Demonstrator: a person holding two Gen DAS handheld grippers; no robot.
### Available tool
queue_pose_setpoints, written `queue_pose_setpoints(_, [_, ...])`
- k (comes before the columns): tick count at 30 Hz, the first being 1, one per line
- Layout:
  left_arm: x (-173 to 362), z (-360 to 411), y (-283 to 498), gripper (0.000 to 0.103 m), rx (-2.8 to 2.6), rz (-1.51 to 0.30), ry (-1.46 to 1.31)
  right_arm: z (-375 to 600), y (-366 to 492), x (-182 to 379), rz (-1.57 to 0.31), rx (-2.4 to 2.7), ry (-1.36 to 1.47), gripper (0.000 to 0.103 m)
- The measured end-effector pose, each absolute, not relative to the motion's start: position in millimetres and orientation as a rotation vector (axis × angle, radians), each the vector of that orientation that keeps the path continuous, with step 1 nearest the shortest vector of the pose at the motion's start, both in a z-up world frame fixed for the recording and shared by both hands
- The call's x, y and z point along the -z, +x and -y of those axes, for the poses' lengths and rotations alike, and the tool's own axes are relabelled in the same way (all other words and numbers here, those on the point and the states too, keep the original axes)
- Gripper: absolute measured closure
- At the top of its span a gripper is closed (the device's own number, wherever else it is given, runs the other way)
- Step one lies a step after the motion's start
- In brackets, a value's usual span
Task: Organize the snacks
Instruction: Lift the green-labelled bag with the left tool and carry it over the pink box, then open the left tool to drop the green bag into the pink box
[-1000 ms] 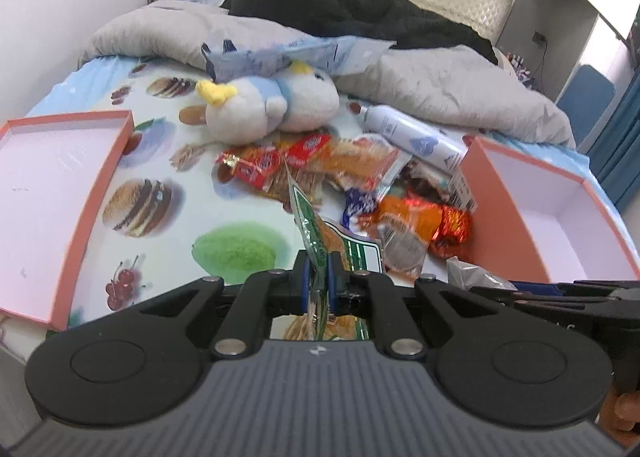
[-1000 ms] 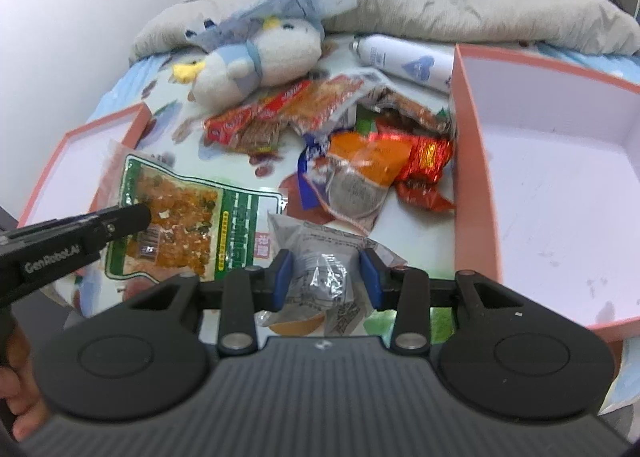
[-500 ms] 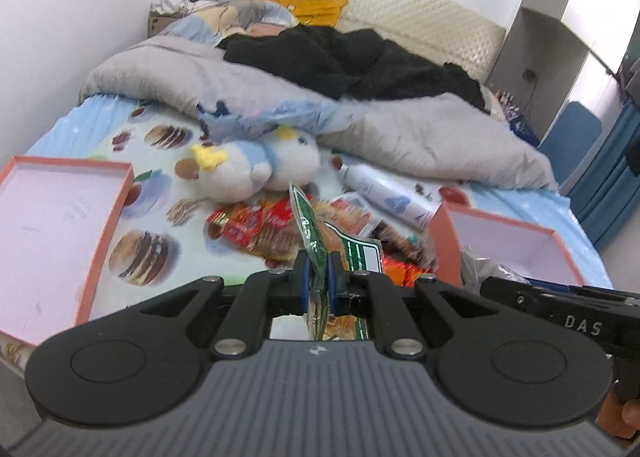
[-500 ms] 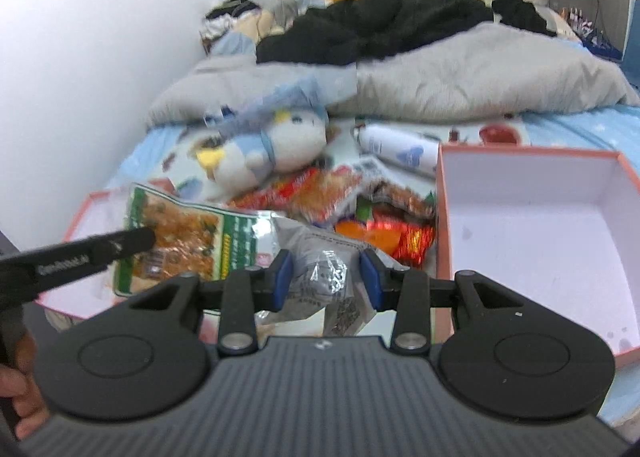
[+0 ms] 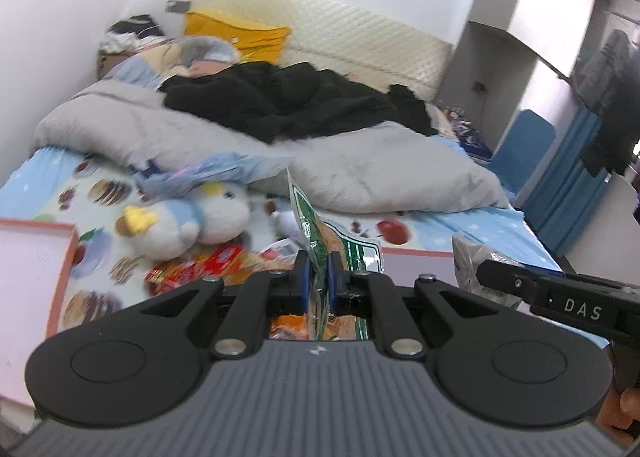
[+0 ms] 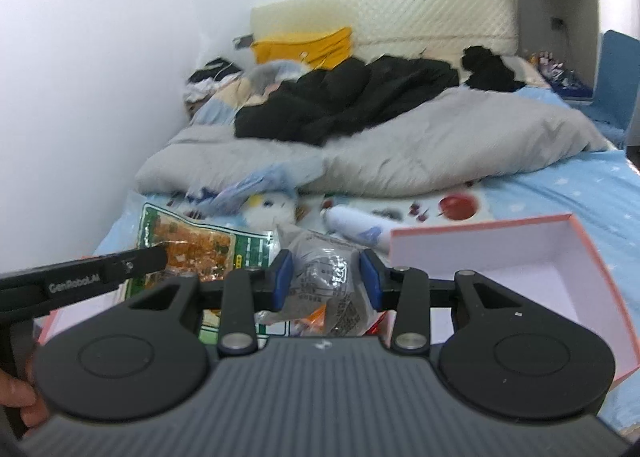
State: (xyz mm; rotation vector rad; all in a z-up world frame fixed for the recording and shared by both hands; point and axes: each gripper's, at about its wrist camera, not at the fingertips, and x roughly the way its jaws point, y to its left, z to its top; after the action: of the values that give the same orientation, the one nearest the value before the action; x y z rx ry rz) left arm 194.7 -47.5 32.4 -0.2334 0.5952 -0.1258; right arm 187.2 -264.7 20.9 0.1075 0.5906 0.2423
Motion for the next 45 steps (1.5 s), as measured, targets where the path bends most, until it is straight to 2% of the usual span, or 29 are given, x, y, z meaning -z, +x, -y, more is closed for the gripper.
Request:
queue_pose_setpoints(3, [-41, 67, 203, 0.093, 0.170, -0.585, -0.218, 279, 186, -26, -0.566, -0.205, 0.106, 0.064])
queue_pose_setpoints(4, [-43, 74, 206, 0.093, 0.185, -0.583, -0.211, 285, 186, -27, -0.559, -0.194, 0.109, 0.068])
queue_pose_setpoints(5, [-44, 81, 209, 0.093, 0.196, -0.577, -0.204, 290, 185, -28, -0.552, -0.185, 0.112, 0.078])
queue_pose_setpoints(14, [-20, 157, 256, 0.093, 0.344, -0.665, -0.166, 353, 209, 2, -0.601, -0.040, 0.149, 0.078])
queue_pose_setpoints(25, [68, 245, 317, 0.092, 0.460, -0.875, -0.045, 417, 238, 82, -0.778, 0.076, 0.255, 0.078])
queue_pose_setpoints(32, [111, 262, 336, 0.092, 0.474, -0.984, -0.022, 420, 244, 119, -0.860, 0.045, 0.278, 0.078])
queue_pose_setpoints(38, [118, 267, 337, 0.091, 0.497, -1.004, 0.021, 428, 244, 125, -0.865, 0.054, 0.307, 0.078])
queue_pose_setpoints(42, [103, 267, 328, 0.056, 0.495, -0.964, 0.031, 429, 238, 118, -0.844, 0.051, 0.309, 0.078])
queue_pose_setpoints(45, [85, 264, 319, 0.055, 0.495, -0.921, 0.037, 426, 231, 107, -0.817, 0.045, 0.307, 0.078])
